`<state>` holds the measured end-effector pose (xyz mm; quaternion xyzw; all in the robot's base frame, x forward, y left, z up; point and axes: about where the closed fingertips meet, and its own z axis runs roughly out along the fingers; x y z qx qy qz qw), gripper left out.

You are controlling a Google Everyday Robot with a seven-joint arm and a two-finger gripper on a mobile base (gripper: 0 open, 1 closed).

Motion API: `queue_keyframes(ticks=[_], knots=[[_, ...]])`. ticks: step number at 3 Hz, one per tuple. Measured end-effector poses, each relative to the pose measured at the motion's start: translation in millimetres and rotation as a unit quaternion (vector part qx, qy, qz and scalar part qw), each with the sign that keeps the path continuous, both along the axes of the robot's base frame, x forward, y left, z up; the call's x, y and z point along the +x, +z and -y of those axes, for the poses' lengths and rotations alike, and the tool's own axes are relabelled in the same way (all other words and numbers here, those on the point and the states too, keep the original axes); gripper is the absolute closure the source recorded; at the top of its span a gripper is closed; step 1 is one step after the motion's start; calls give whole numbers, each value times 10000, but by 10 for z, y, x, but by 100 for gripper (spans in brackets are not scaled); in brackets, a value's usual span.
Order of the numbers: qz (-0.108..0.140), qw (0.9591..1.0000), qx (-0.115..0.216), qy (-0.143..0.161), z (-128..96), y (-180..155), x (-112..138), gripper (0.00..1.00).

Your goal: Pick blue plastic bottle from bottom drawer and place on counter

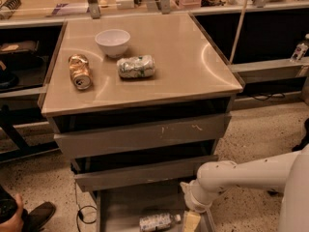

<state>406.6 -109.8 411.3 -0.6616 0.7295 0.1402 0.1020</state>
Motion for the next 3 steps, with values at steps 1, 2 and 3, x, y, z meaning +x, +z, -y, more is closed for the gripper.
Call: queue_keyframes(ticks=[1, 2, 3], knots=[[-31, 9998, 185, 10, -56, -272, 54, 0], [-143, 9984, 535, 126, -200, -1074, 315, 0], [-143, 9984, 535, 126, -200, -1074, 315, 0]])
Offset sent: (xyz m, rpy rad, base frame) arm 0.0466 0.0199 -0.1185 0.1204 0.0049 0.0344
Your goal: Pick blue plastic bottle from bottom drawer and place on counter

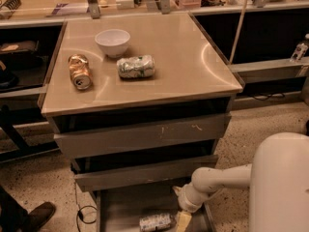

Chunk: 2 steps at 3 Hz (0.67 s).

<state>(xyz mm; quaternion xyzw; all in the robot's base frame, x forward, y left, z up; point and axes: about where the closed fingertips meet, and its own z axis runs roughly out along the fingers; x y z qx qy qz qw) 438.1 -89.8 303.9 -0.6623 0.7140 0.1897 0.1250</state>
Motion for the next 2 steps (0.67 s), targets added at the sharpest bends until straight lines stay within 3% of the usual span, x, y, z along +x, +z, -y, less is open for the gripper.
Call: queue_keyframes(ticks=[2], knots=[[27, 9996, 275, -31, -270, -386, -75, 0]])
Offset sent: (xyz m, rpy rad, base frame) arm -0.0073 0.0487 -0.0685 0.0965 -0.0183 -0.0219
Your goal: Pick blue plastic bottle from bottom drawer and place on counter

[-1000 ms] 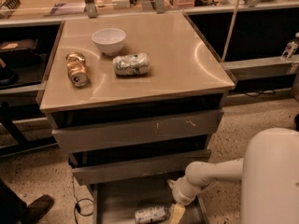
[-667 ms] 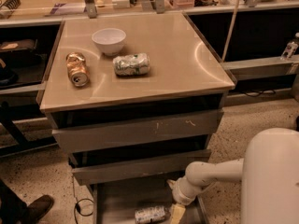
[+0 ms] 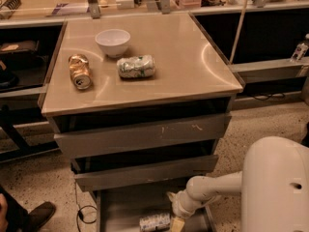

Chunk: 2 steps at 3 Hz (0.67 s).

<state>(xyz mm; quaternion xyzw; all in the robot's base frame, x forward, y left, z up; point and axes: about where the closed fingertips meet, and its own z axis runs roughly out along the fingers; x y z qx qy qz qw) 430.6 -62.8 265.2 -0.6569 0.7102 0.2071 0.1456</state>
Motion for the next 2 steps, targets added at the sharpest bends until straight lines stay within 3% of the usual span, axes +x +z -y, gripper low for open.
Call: queue_keyframes(ticks=[2], knots=[[-88, 9997, 213, 53, -294, -443, 66, 0]])
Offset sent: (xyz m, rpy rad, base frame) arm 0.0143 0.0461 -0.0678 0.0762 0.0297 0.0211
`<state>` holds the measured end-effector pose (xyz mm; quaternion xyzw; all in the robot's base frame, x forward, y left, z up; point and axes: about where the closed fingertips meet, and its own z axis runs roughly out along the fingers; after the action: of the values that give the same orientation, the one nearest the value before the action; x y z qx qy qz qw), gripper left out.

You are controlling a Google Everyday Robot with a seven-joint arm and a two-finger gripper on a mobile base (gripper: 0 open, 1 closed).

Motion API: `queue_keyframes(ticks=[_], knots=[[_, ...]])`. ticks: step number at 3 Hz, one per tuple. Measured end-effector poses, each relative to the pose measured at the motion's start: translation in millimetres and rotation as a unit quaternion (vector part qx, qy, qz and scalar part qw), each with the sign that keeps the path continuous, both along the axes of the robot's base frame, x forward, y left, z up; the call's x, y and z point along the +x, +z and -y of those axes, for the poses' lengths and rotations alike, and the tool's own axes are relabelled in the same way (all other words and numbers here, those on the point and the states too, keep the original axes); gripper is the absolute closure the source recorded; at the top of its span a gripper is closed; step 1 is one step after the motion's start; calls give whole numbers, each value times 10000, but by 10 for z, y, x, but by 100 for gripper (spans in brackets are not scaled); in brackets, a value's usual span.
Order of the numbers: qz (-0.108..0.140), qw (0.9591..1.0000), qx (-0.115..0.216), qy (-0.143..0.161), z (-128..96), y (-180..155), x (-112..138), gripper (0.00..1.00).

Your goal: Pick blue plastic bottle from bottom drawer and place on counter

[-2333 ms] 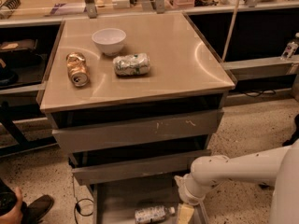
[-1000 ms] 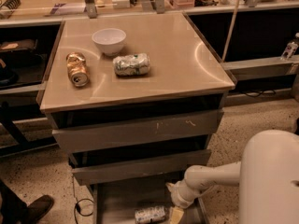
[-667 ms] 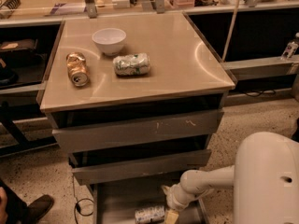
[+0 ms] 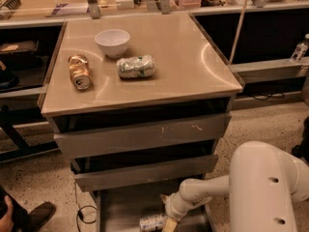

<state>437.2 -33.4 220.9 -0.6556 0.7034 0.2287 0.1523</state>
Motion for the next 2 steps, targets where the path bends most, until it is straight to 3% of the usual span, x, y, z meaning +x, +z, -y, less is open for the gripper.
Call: queue_keyframes(ticks=[2], knots=[[-254, 9996, -3, 134, -76, -412, 6, 0]])
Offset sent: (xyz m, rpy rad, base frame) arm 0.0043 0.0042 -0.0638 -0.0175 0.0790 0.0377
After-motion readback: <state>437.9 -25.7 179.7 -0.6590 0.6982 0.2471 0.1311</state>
